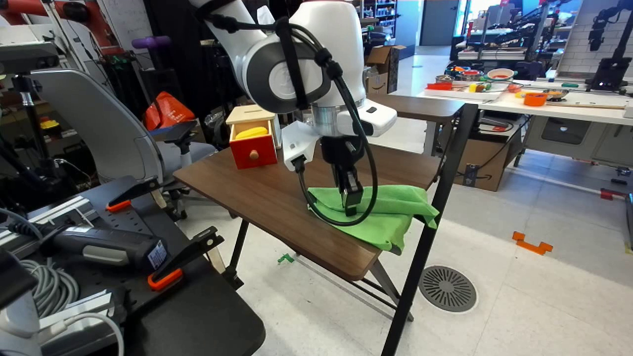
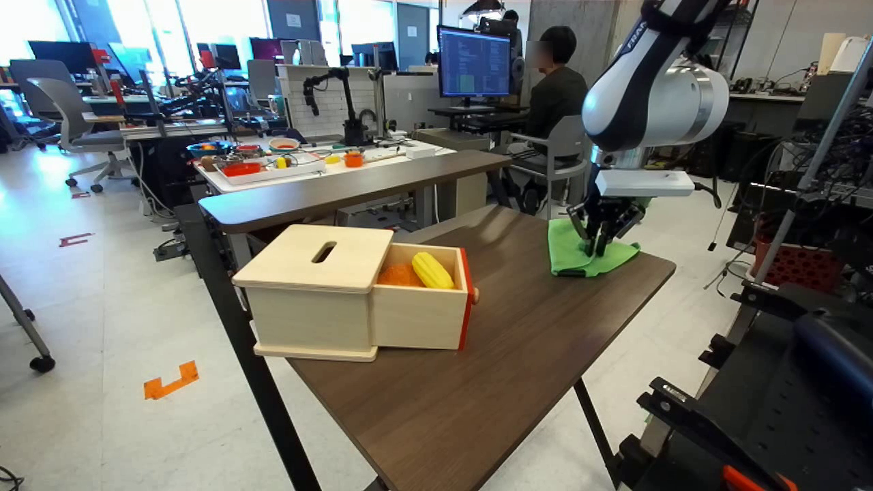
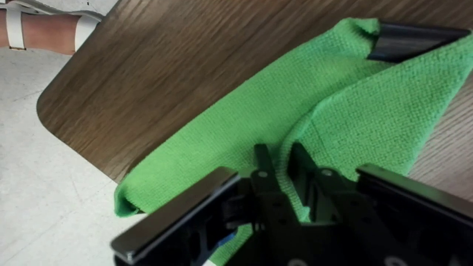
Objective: Unfold the green cloth
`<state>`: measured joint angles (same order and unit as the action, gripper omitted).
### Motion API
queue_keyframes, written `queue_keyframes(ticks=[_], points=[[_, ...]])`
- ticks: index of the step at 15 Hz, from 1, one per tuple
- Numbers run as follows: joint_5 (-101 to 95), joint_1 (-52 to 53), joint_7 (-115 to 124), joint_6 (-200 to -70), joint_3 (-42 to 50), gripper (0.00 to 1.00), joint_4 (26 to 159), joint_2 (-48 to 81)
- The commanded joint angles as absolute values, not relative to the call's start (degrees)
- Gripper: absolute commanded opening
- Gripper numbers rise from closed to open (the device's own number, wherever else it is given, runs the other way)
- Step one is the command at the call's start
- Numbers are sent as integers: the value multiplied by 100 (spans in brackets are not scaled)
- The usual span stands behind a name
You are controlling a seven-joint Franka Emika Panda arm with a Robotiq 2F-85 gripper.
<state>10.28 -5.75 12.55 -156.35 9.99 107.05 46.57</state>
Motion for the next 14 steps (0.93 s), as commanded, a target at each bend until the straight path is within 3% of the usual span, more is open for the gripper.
queue_keyframes(ticks=[1,14], points=[[901,-530,1382,-15572,1072,0,10549,4750],[961,-366,1283,-16279,788,0,10522,4114]])
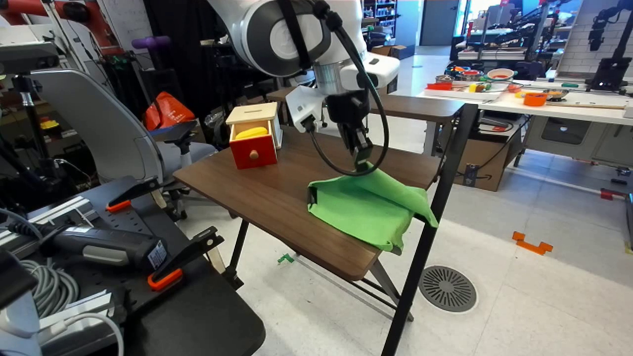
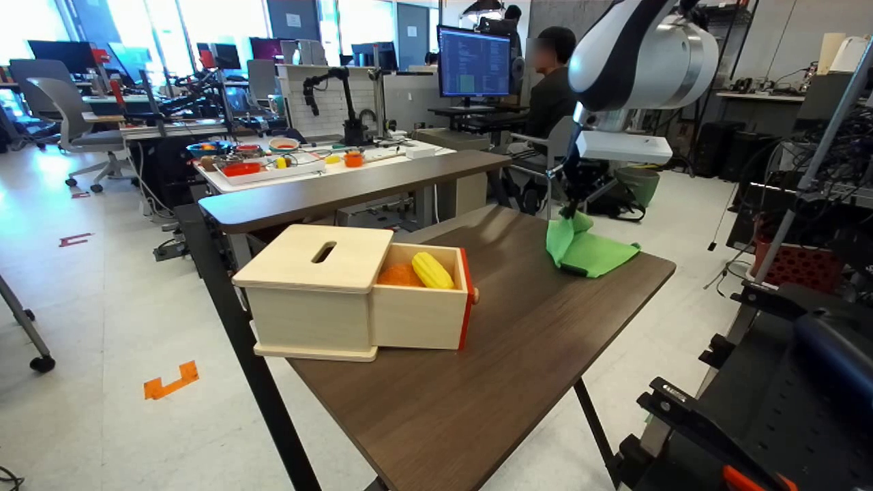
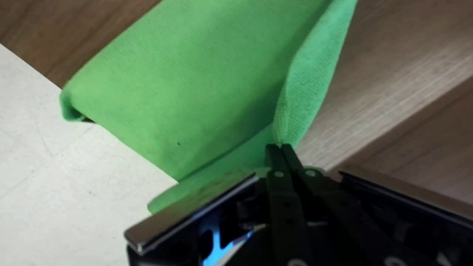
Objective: Unfold the green cloth
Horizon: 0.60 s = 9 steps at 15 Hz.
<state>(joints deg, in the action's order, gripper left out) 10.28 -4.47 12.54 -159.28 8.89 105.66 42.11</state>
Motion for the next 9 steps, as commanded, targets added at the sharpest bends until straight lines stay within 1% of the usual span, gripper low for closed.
queue_keyframes(ticks=[1,6,9], points=[[970,-343,1250,-16428,720,0,10448,4159],[893,-215,979,-17172,404,0,10195,4579],[733,-61,817,-17352,367,0,10063,4935]])
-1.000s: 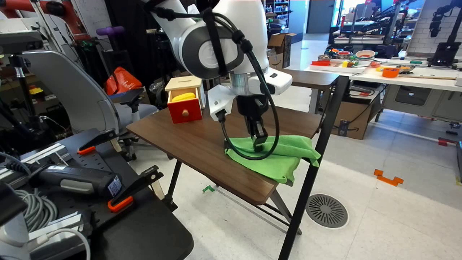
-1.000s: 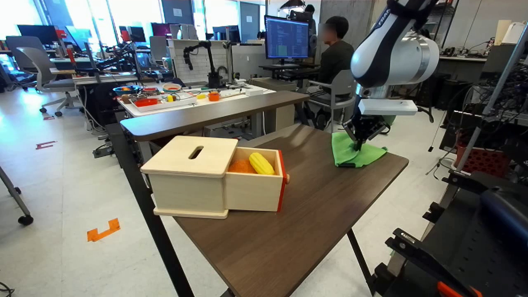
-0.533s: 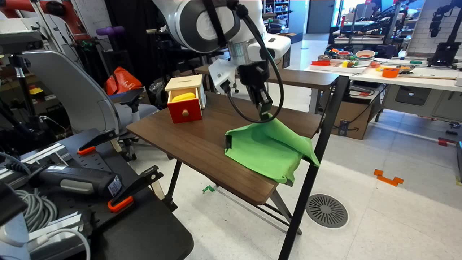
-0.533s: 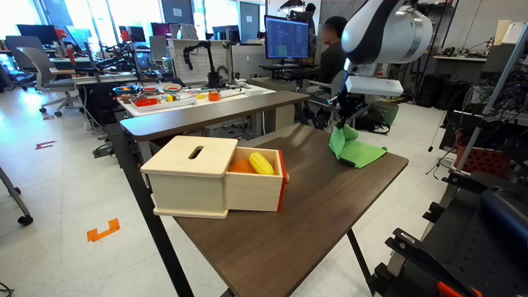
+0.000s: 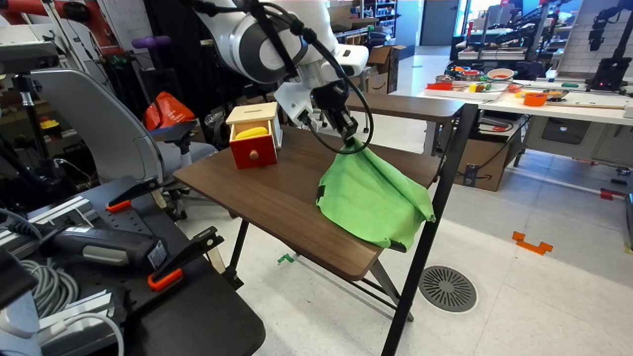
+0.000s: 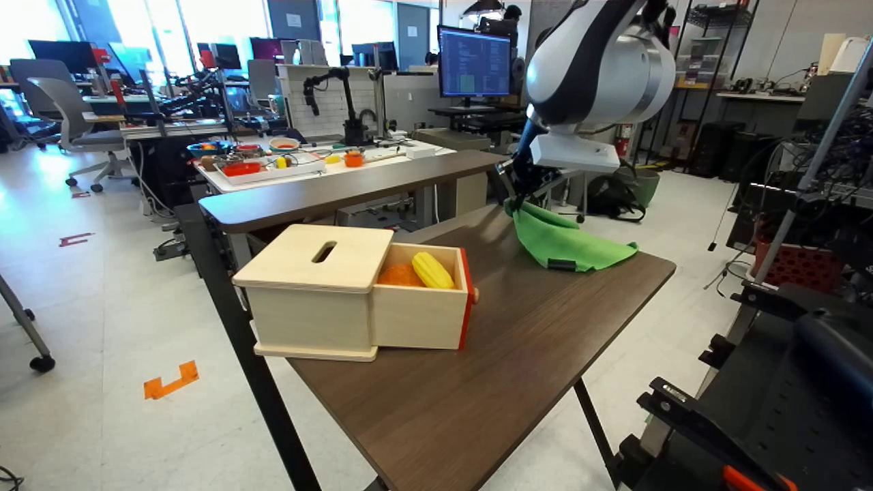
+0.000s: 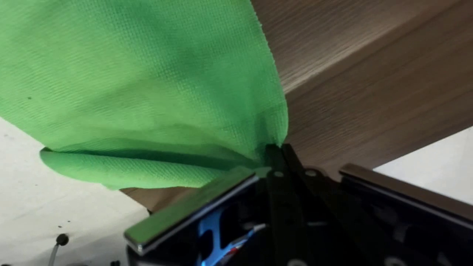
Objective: Unfold the green cloth
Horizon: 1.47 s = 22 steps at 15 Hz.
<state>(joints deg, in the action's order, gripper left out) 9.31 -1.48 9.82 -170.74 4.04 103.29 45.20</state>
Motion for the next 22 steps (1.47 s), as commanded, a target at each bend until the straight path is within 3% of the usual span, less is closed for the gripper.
queue_keyframes(ticks=[1,14,15,16,22], points=[[666,-19,779,-17359,366,0,10013,5052],[430,239,614,-17389,280,0,9426,5724],[433,233,602,-17362,253,27,9448,5702],[428,237,595,-17349,245,28,9481,5680],[516,10,519,-17115,24,70,10105,5053]])
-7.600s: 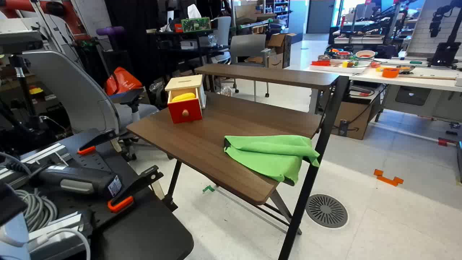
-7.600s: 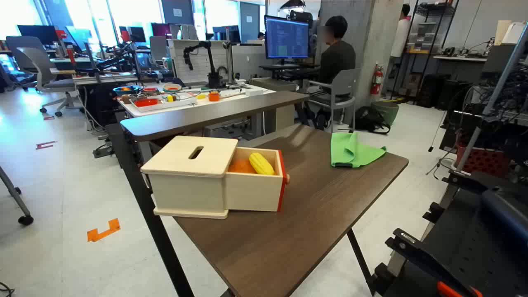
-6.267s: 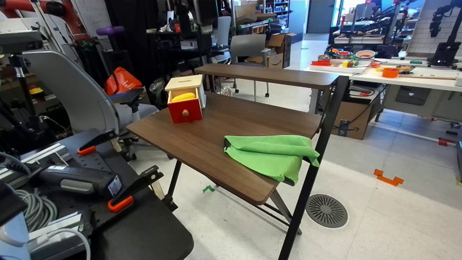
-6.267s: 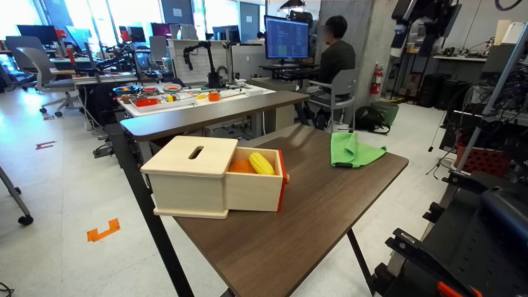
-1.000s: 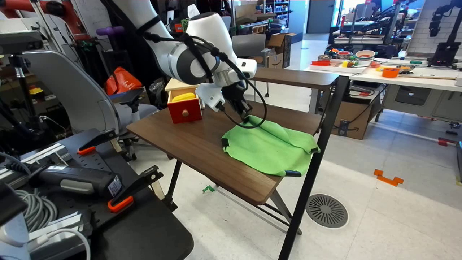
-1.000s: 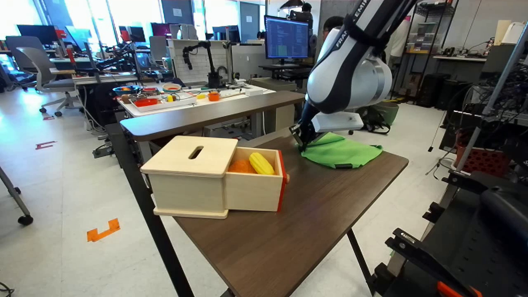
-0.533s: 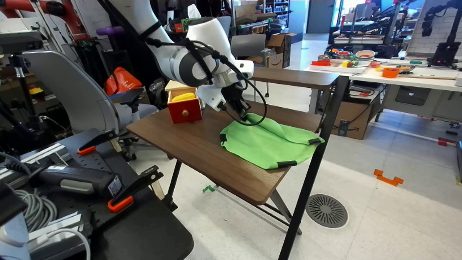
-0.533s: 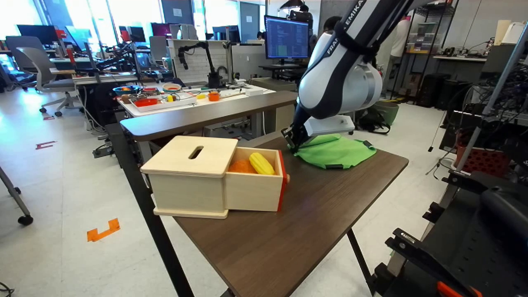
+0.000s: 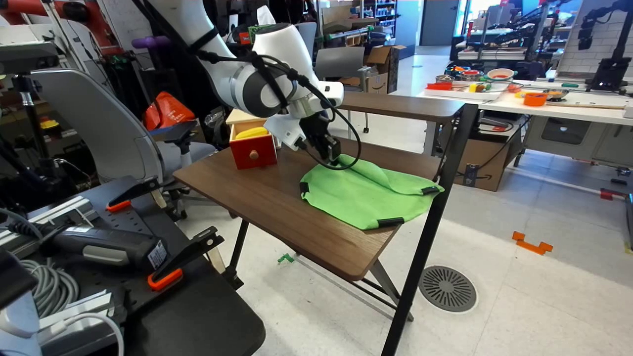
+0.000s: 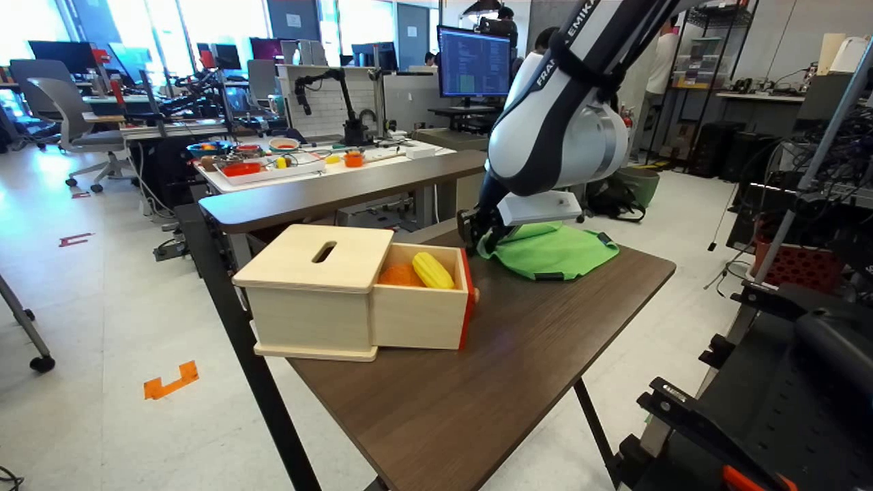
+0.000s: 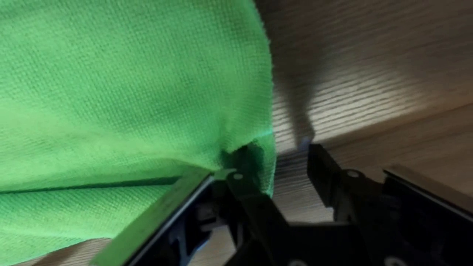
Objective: Unfold the green cloth
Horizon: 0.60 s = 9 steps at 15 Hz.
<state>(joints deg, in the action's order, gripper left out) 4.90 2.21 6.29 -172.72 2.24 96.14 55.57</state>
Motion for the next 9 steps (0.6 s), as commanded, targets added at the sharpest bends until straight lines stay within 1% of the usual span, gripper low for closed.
queue_keyframes(ticks=[1,4,6,7,8,9], points=[[549,-41,524,-17185,-19,79,10333,4851],[632,-159,588,-17146,-109,99,11032,4078],[723,-333,563,-17045,-247,100,11395,3618],[808,-558,431,-16936,-467,100,11579,3416],[674,-198,614,-17146,-111,100,10977,4018],[723,-300,586,-17047,-213,100,11170,3789]])
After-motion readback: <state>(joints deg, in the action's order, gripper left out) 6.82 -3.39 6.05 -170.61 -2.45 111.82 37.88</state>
